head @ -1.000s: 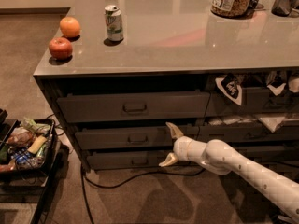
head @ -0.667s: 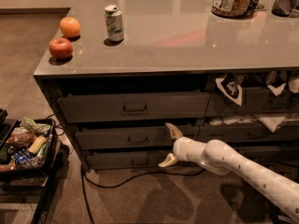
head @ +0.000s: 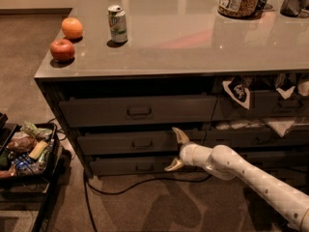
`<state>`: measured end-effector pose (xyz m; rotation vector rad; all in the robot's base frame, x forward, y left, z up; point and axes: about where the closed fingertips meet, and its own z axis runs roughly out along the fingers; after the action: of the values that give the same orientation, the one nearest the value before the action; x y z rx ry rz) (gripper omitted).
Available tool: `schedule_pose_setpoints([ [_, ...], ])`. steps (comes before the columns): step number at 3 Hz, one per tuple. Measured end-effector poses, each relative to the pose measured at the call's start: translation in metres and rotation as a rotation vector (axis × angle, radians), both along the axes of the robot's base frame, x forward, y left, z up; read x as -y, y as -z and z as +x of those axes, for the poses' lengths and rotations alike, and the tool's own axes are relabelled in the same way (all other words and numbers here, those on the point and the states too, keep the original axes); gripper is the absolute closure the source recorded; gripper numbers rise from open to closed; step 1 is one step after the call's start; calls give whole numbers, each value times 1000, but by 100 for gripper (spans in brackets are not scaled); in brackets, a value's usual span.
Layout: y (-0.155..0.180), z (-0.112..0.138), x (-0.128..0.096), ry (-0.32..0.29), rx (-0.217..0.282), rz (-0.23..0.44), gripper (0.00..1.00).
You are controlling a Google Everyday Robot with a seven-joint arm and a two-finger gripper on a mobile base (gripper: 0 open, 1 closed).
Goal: Open middle drawer
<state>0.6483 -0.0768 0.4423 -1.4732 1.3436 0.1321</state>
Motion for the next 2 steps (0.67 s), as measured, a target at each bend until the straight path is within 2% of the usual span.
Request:
schedule_pose_setpoints([
  [2, 10, 28, 11, 15, -7, -19, 0],
])
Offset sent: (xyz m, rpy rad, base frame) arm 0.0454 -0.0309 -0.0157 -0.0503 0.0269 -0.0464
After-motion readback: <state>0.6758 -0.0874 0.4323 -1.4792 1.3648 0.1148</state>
